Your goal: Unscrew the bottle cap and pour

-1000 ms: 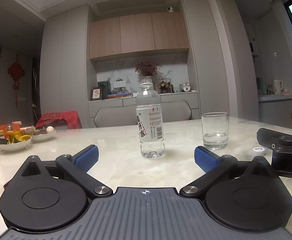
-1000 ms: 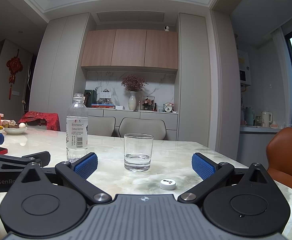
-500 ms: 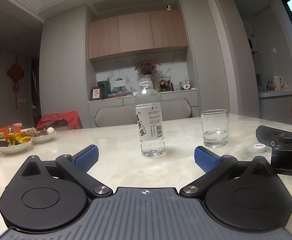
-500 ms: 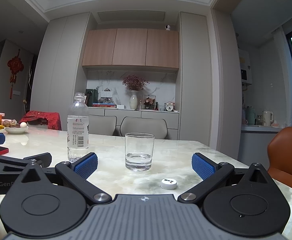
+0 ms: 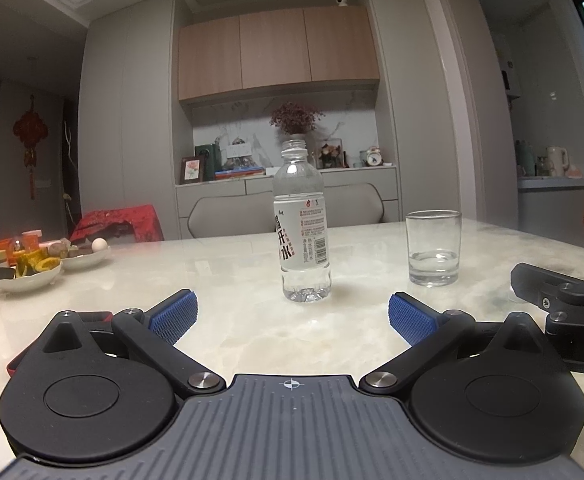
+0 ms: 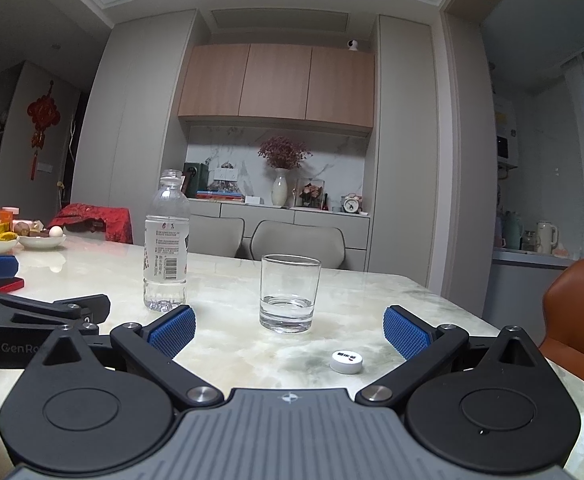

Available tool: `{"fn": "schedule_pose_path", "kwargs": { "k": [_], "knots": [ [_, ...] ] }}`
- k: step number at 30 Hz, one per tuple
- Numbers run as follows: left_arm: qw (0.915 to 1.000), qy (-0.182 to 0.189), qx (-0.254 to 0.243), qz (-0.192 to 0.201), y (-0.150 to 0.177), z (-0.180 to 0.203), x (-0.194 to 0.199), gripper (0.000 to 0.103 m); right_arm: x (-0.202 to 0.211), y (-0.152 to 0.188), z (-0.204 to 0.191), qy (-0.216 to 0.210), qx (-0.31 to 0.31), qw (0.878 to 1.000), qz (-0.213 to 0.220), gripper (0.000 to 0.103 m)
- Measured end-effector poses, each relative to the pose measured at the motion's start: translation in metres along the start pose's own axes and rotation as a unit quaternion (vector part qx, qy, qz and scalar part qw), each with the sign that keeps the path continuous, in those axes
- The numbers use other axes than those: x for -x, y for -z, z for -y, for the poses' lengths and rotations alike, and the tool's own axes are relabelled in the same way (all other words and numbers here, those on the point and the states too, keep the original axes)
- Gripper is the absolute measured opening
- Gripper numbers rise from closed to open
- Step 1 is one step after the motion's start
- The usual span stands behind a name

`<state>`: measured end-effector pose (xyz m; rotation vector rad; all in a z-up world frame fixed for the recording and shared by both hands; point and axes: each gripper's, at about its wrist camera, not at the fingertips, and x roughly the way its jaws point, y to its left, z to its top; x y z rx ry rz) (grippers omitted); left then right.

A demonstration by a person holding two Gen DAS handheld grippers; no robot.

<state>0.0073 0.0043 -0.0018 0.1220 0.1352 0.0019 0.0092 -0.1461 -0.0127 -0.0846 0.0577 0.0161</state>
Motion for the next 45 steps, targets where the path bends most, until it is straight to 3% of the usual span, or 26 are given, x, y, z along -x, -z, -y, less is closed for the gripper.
{"fn": "schedule_pose_path", "kwargs": {
  "k": [18,29,45],
  "knots": [
    [0.9999,0.007,-0.014,-0.006,-0.010,-0.002,-0.008,0.103,-0.010,-0.004,0.003,-0.007,0.014,0.999,-0.029,0.103],
    [0.9992,0.026,-0.019,-0.025,-0.023,-0.001,-0.016,0.103,-0.019,-0.019,0.021,-0.009,-0.009,0.999,-0.038,0.103],
    [0.9977,0.041,-0.039,-0.038,-0.036,0.002,-0.030,0.103,-0.043,-0.033,0.041,-0.045,-0.001,0.995,-0.091,0.102]
  ]
}}
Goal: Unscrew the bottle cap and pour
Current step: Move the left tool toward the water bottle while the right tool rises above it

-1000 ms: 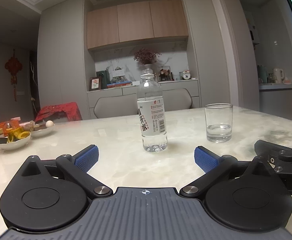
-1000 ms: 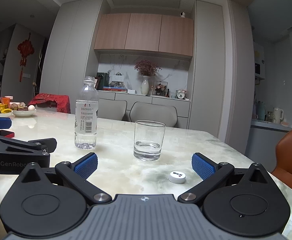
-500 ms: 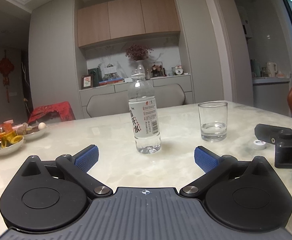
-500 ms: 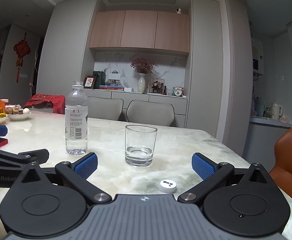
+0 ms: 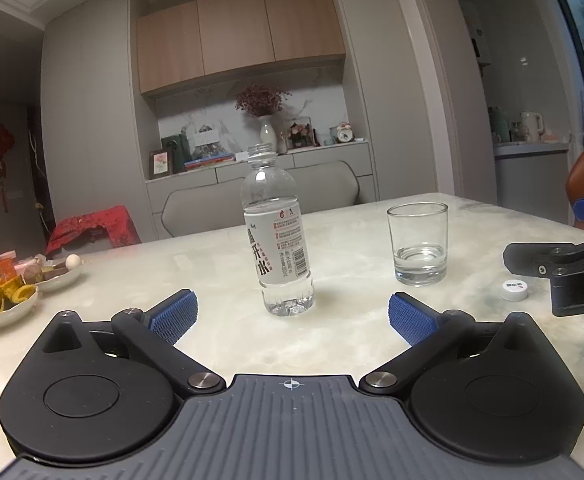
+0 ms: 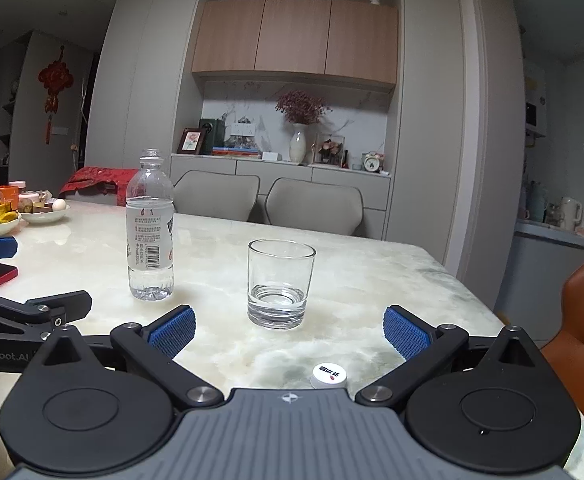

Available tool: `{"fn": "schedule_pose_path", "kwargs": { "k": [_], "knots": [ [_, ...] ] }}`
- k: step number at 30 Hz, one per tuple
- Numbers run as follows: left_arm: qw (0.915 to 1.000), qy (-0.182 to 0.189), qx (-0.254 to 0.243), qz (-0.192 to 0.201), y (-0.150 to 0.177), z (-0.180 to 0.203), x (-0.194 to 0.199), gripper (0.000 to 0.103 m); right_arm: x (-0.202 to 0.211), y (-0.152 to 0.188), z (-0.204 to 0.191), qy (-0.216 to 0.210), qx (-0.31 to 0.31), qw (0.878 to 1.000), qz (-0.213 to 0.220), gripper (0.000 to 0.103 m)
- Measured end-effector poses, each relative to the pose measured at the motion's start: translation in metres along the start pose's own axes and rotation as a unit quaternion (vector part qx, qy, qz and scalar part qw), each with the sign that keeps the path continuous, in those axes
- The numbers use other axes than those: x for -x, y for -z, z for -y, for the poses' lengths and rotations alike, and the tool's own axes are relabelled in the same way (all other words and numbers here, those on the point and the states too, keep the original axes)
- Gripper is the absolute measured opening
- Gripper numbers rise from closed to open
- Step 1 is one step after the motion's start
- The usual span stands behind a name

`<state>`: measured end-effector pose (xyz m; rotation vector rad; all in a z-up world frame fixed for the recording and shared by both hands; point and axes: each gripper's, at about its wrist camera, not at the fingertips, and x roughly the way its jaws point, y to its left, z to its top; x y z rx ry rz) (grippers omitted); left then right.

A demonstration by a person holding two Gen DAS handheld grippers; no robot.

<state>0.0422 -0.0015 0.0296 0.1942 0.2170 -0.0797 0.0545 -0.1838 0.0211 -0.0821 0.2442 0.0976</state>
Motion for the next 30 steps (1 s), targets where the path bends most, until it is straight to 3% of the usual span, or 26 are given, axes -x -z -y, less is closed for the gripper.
{"fn": "schedule_pose_path", "kwargs": {
  "k": [8,12,18,21,30],
  "knots": [
    [0.9999,0.006,0.002,-0.013,-0.005,-0.003,-0.012,0.103,-0.015,-0.006,0.014,-0.008,0.008,0.999,-0.030,0.095],
    [0.9999,0.008,-0.005,-0.014,-0.008,-0.003,-0.020,0.103,-0.028,-0.007,0.024,-0.024,-0.004,0.997,-0.068,0.073],
    [0.9996,0.014,-0.007,-0.021,-0.009,-0.003,-0.032,0.103,-0.043,-0.003,0.032,-0.015,0.006,0.995,-0.097,0.071],
    [0.9994,0.016,-0.009,-0.029,-0.009,-0.003,-0.041,0.103,-0.052,-0.002,0.035,-0.019,0.003,0.993,-0.115,0.055],
    [0.9987,0.033,0.002,-0.040,-0.010,-0.009,-0.058,0.103,-0.074,0.005,0.041,-0.030,0.003,0.987,-0.157,0.054]
  ]
}}
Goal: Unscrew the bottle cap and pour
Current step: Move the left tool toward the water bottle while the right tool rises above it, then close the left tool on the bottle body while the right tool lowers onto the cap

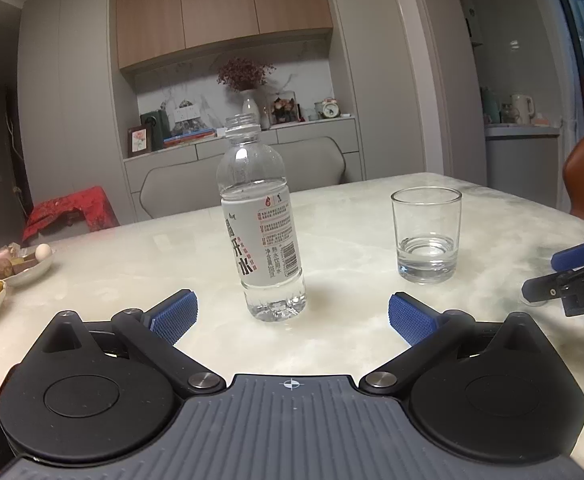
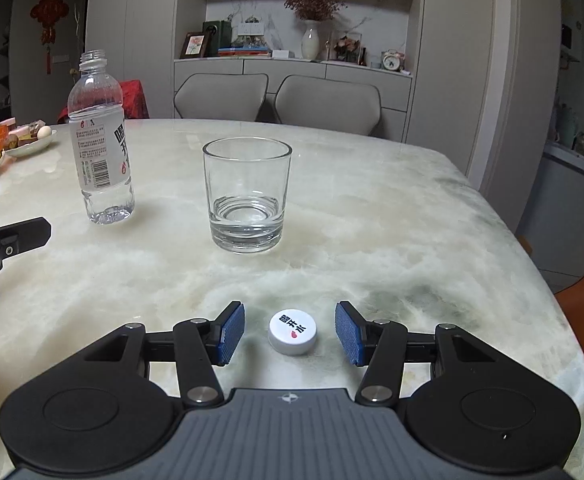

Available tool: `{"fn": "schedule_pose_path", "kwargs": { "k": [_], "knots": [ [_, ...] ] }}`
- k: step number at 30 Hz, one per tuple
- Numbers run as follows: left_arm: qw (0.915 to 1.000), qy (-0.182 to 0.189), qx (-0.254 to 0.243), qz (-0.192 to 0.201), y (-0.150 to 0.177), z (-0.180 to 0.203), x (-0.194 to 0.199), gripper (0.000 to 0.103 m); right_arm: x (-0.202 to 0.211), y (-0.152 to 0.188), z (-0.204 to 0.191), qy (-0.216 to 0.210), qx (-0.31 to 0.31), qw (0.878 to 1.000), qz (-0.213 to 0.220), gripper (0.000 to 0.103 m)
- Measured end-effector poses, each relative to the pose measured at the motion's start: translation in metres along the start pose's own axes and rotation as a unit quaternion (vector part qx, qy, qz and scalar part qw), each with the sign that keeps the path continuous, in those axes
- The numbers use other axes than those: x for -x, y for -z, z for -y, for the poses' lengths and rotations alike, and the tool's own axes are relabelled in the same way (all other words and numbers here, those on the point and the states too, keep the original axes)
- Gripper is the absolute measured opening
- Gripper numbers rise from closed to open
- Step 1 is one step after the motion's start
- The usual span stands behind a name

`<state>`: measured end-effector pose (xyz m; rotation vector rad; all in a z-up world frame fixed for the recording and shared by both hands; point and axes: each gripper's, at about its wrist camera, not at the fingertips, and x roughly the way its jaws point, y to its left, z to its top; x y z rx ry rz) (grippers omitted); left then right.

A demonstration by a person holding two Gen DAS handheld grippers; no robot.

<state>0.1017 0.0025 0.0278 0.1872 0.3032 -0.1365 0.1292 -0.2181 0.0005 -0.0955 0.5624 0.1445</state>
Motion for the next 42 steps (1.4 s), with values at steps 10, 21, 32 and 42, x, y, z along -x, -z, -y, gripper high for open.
{"fn": "schedule_pose_path", "kwargs": {
  "k": [10,21,32,42],
  "knots": [
    [1.0000,0.002,-0.003,-0.006,-0.004,-0.003,-0.015,0.103,-0.017,-0.001,0.001,-0.013,-0.005,1.000,-0.023,0.032],
    [1.0000,-0.007,-0.007,0.002,-0.010,-0.005,-0.030,0.103,-0.015,-0.021,-0.009,-0.042,0.011,0.999,0.002,0.032],
    [0.9991,-0.034,0.015,0.019,-0.026,-0.019,-0.046,0.103,0.003,-0.081,-0.026,-0.083,0.045,0.993,0.074,0.032],
    [0.9974,-0.055,0.029,0.037,-0.037,-0.026,-0.062,0.103,0.005,-0.126,-0.046,-0.113,0.078,0.983,0.118,0.032]
  ]
}}
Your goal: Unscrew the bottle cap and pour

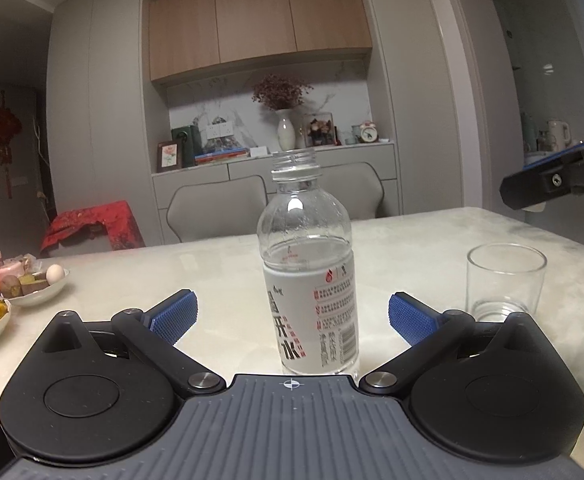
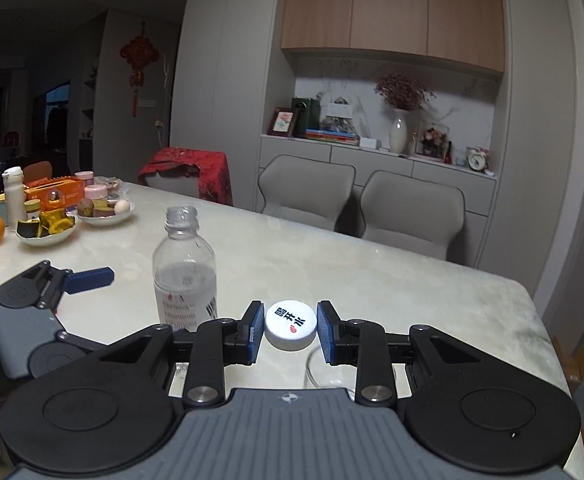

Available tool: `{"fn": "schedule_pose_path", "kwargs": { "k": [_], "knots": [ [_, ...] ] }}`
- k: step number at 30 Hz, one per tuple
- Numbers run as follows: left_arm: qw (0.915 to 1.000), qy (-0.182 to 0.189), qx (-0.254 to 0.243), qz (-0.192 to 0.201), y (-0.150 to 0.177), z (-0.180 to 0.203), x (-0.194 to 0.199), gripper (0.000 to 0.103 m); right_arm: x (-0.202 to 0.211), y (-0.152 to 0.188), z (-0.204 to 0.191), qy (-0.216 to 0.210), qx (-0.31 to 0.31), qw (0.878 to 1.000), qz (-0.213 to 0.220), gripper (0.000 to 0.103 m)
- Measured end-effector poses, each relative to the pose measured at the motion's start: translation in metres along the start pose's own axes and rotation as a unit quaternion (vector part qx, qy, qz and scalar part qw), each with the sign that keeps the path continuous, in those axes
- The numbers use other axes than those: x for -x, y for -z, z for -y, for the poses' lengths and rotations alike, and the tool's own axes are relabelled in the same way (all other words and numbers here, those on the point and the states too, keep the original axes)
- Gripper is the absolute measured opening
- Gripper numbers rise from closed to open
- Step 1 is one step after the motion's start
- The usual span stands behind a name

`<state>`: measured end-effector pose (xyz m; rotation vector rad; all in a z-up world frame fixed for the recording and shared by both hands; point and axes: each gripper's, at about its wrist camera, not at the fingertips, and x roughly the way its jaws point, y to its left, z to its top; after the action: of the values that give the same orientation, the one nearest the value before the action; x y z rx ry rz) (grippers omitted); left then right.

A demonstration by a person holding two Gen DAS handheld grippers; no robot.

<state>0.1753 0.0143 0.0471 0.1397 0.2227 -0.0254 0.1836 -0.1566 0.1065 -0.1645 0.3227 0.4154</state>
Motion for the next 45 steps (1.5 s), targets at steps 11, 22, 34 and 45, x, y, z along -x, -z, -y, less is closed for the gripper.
{"fn": "schedule_pose_path", "kwargs": {
  "k": [11,22,34,45],
  "knots": [
    [0.9997,0.020,0.016,-0.003,0.001,0.001,-0.027,0.101,-0.013,-0.015,-0.003,-0.020,-0.005,1.000,0.011,0.032],
    [0.9991,0.032,0.027,-0.010,0.006,-0.001,-0.040,0.077,-0.028,-0.032,-0.017,-0.047,0.025,0.998,0.021,0.032],
    [0.9974,0.050,0.051,-0.012,0.008,-0.008,-0.046,0.059,-0.046,-0.067,-0.028,-0.105,0.074,0.992,0.015,0.032],
    [0.9973,0.049,0.054,-0.013,0.004,-0.002,-0.048,0.057,-0.065,-0.087,-0.026,-0.189,0.093,0.978,-0.009,0.032]
  ]
}}
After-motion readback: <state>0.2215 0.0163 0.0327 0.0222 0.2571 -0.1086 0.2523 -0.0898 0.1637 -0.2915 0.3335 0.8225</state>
